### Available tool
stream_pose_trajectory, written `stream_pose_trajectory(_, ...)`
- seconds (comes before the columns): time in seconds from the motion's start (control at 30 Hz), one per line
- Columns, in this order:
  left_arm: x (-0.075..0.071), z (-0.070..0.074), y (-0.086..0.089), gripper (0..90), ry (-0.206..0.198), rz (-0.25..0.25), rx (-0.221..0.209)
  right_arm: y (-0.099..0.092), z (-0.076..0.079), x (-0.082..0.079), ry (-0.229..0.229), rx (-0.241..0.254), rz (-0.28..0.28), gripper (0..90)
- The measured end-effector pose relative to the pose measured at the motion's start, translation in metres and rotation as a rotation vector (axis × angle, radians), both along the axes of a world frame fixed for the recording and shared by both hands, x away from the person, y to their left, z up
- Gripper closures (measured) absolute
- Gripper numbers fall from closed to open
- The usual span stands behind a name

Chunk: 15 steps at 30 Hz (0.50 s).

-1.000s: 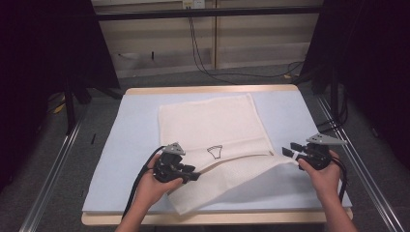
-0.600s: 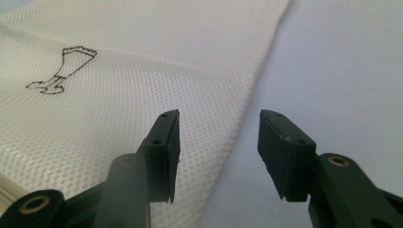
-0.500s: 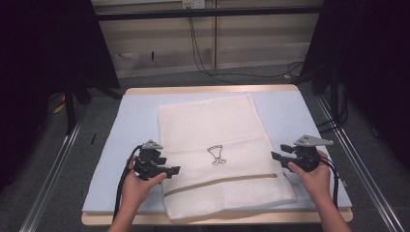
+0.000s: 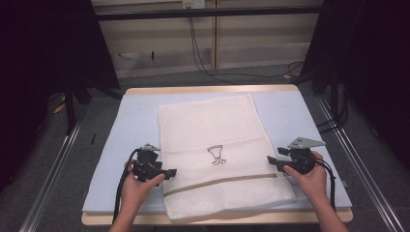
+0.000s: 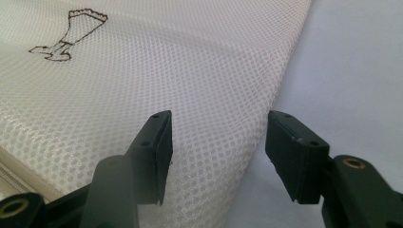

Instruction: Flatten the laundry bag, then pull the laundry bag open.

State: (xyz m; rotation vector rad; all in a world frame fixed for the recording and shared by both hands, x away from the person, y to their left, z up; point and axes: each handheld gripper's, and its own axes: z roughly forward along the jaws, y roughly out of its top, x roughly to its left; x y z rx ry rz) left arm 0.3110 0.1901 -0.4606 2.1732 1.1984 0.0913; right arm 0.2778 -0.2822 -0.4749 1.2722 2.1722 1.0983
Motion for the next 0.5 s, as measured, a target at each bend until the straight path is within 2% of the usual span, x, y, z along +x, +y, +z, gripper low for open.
stream_pose_trajectory(0.13,-0.0012,-0.0003,0.0018,35.1,0.031,0.017,-0.001,-0.0015,0.0009,0.0000,0.008,0.005,0.002,42.8)
stream_pose_trajectory(0.2,-0.0011,-0.0027,0.0041,36.0,0.050,0.020,-0.018,-0.0017,0.0002,0.0005,0.010,0.001,-0.002,43.6)
stream_pose_trajectory(0.3,-0.0026,-0.0034,0.0047,39.5,0.040,0.030,-0.017,0.0016,-0.0027,0.0014,0.035,-0.013,0.016,47.5)
stream_pose_trajectory(0.37,-0.0026,-0.0032,0.0057,43.7,0.048,0.042,-0.023,0.0048,-0.0052,0.0021,0.063,-0.019,0.026,52.8)
stream_pose_trajectory(0.4,-0.0032,-0.0030,0.0055,47.2,0.055,0.043,-0.023,0.0062,-0.0063,0.0019,0.077,-0.026,0.026,58.4)
stream_pose_trajectory(0.47,-0.0054,-0.0029,0.0026,58.2,0.048,0.043,-0.003,0.0063,-0.0056,0.0004,0.093,-0.032,-0.017,73.9)
stream_pose_trajectory(0.5,-0.0055,-0.0030,0.0010,62.6,0.040,0.054,0.011,0.0052,-0.0052,0.0004,0.102,-0.019,-0.021,81.6)
